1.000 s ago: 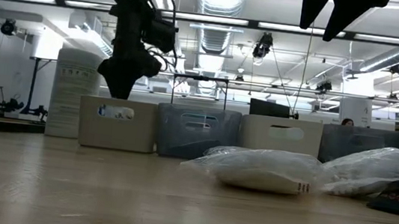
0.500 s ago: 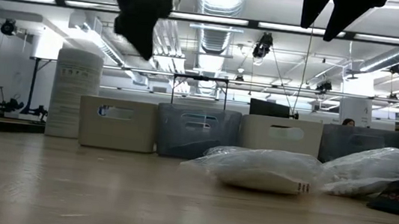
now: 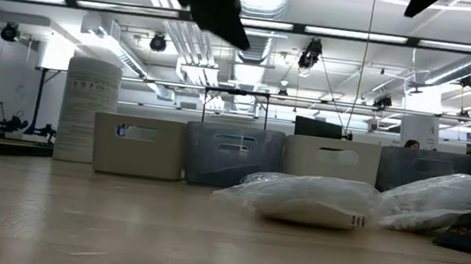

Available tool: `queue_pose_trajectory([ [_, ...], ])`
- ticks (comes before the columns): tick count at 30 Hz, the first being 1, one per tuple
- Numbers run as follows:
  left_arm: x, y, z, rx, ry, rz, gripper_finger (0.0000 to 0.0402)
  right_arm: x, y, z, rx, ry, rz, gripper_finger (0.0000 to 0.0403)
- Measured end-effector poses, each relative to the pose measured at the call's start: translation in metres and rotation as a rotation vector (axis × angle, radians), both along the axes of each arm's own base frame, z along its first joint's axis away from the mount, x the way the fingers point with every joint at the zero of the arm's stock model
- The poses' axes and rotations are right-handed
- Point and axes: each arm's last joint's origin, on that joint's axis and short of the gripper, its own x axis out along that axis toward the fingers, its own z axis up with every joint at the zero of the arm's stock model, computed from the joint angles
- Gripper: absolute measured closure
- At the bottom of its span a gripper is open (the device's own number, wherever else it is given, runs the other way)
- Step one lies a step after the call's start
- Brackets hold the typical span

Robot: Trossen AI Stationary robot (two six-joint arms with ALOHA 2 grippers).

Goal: Pick & Place Travel size toiletries
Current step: Put the cotton pack into the gray bin

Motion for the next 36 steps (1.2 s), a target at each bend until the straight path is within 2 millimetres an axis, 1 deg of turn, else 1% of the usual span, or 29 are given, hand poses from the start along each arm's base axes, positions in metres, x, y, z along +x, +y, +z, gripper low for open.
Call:
queue_pose_trajectory([
  [5, 0.027, -0.024, -0.037, 0.026, 0.084, -0.048, 0.024, -0.01, 0.017, 0.0, 0.009, -0.032, -0.015, 0.0075],
  [7, 0.036, -0.034, -0.049, 0.075, 0.106, -0.033, 0.024, -0.012, 0.021, -0.001, 0.006, -0.029, -0.021, 0.0067],
  [11, 0.051, -0.05, -0.064, 0.207, 0.104, 0.041, 0.0241, -0.013, 0.029, -0.006, 0.004, -0.023, -0.025, 0.0052],
  [15, 0.065, -0.065, -0.075, 0.276, 0.101, 0.018, 0.0241, -0.013, 0.034, -0.009, 0.003, -0.018, -0.024, 0.0042],
  [18, 0.075, -0.073, -0.081, 0.29, 0.1, -0.007, 0.0241, -0.012, 0.035, -0.01, 0.001, -0.014, -0.024, 0.004],
  [20, 0.082, -0.076, -0.083, 0.304, 0.092, -0.011, 0.0241, -0.012, 0.035, -0.01, 0.003, -0.016, -0.029, 0.0039],
  [23, 0.09, -0.077, -0.092, 0.313, 0.1, -0.007, 0.0241, -0.012, 0.035, -0.01, 0.0, -0.02, -0.032, 0.0039],
  [27, 0.096, -0.073, -0.112, 0.321, 0.145, 0.003, 0.0241, -0.012, 0.035, -0.01, -0.002, -0.02, -0.032, 0.0039],
  [31, 0.099, -0.069, -0.126, 0.28, 0.178, 0.042, 0.0241, -0.012, 0.035, -0.01, -0.002, -0.021, -0.033, 0.0039],
  [36, 0.092, -0.067, -0.129, 0.16, 0.26, 0.096, 0.0241, -0.012, 0.035, -0.01, -0.003, -0.024, -0.04, 0.0039],
])
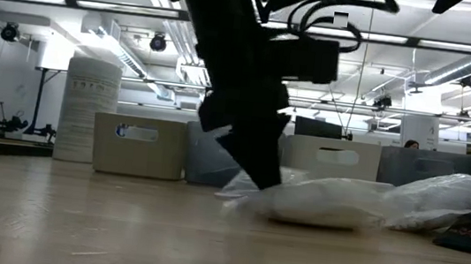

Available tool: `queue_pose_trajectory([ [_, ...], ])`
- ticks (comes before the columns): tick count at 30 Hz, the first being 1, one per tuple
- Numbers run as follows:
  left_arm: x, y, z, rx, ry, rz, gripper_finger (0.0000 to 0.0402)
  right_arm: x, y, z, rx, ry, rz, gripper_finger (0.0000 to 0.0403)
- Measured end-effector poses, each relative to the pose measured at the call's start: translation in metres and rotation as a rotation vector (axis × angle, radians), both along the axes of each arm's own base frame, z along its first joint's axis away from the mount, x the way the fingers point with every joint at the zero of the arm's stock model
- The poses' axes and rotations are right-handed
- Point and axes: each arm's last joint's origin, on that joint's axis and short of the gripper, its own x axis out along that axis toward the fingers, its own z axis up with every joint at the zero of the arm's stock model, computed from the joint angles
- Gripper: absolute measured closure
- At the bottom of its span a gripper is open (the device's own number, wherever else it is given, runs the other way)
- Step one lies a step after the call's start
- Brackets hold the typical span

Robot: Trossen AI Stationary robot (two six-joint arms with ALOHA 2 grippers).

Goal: Pick & Place Travel size toiletries
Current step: Put the cotton pack into the gray bin

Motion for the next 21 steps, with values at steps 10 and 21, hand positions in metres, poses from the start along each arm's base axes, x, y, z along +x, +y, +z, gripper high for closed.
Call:
queue_pose_trajectory([
  [10, -0.02, 0.0, -0.006, -0.138, 0.147, 0.183, 0.0241, 0.0, -0.001, 0.0, -0.02, -0.012, -0.004, 0.0039],
  [21, -0.049, -0.035, 0.01, -0.092, 0.173, 0.216, 0.0243, 0.0, 0.0, 0.0, -0.016, -0.016, -0.007, 0.0039],
])
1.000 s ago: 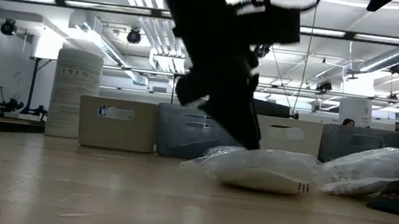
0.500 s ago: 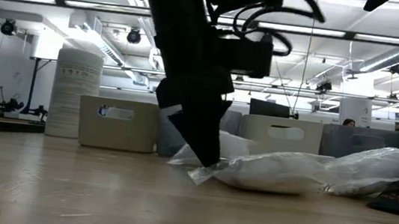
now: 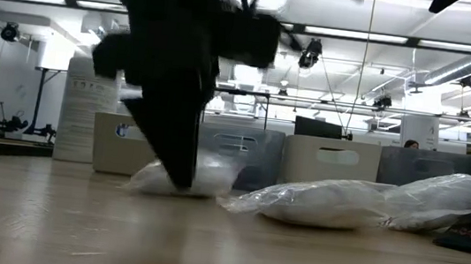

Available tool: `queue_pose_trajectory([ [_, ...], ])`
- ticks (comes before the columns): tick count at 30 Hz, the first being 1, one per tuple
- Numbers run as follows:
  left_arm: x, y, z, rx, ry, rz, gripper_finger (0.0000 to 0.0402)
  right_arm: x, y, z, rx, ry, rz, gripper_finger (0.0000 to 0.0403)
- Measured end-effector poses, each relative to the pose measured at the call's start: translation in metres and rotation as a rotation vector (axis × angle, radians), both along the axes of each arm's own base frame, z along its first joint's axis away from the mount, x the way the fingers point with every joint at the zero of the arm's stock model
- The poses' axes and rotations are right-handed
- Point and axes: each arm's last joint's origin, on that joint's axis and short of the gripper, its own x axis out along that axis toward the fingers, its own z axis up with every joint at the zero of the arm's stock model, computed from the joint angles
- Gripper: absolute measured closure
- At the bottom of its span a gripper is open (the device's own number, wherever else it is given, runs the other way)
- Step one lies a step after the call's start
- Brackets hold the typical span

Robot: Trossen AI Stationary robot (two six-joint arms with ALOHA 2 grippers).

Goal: Pick & Place Travel size toiletries
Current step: Put the cotton pack into the gray bin

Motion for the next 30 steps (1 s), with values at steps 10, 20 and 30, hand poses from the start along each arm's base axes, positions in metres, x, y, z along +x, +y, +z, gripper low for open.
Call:
queue_pose_trajectory([
  [10, -0.028, -0.019, 0.054, 0.072, -0.199, 0.13, 0.0297, 0.002, 0.001, 0.0, 0.006, -0.013, 0.019, 0.0039],
  [20, -0.046, 0.02, 0.059, -0.094, -0.279, 0.208, 0.032, 0.002, 0.002, 0.0, 0.008, -0.014, 0.019, 0.0039],
  [30, -0.073, -0.033, 0.026, 0.165, -0.423, -0.325, 0.0291, 0.002, 0.001, 0.0, 0.007, -0.012, 0.019, 0.0039],
])
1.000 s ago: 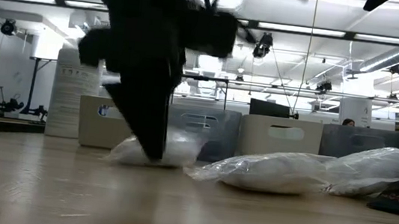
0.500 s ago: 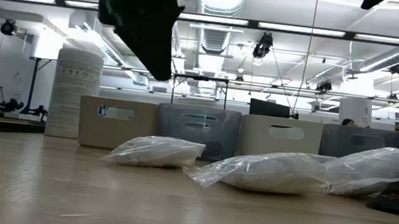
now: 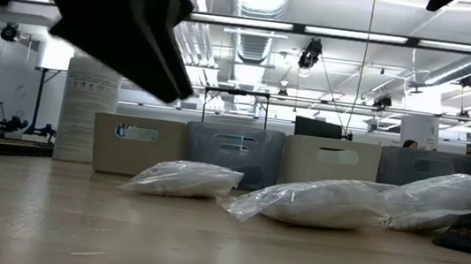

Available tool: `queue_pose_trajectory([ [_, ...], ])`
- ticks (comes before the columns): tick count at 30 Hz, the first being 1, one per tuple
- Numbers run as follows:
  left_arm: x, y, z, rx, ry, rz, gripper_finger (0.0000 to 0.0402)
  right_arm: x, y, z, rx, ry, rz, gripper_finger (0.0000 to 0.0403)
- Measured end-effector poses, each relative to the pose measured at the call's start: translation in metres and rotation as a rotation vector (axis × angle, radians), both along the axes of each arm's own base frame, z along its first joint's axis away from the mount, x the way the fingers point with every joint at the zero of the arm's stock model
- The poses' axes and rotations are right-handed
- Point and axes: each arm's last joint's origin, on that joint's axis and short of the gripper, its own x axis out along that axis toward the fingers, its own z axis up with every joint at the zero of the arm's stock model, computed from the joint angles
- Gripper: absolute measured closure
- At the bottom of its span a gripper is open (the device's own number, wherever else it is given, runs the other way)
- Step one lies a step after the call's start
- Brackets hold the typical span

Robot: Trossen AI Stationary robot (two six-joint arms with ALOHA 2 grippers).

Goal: Pick & Place Travel size toiletries
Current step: Put the cotton pack into the gray bin

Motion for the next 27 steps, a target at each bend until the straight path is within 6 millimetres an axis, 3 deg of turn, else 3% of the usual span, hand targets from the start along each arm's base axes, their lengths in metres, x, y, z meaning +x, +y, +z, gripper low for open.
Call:
queue_pose_trajectory([
  [3, 0.002, -0.002, -0.013, 0.044, -0.025, 0.082, 0.0264, 0.0, 0.0, 0.0, -0.001, 0.002, 0.0, 0.0039],
  [7, 0.01, -0.005, -0.022, -0.041, -0.07, 0.168, 0.0207, 0.0, 0.0, 0.0, -0.002, 0.003, 0.0, 0.0039],
  [12, 0.015, -0.008, -0.034, -0.022, -0.083, 0.169, 0.0134, 0.0, 0.0, 0.0, -0.003, 0.005, 0.0, 0.0039],
  [15, 0.018, -0.008, -0.043, 0.021, -0.07, 0.163, 0.011, -0.001, -0.001, 0.0, -0.005, 0.008, 0.0, 0.0039],
  [21, 0.023, -0.006, -0.07, 0.18, -0.052, 0.198, 0.0118, -0.001, -0.001, 0.0, -0.004, 0.015, 0.007, 0.0039],
  [27, 0.028, -0.008, -0.075, 0.213, -0.062, 0.219, 0.0174, -0.002, -0.001, 0.0, 0.006, 0.032, 0.013, 0.0039],
])
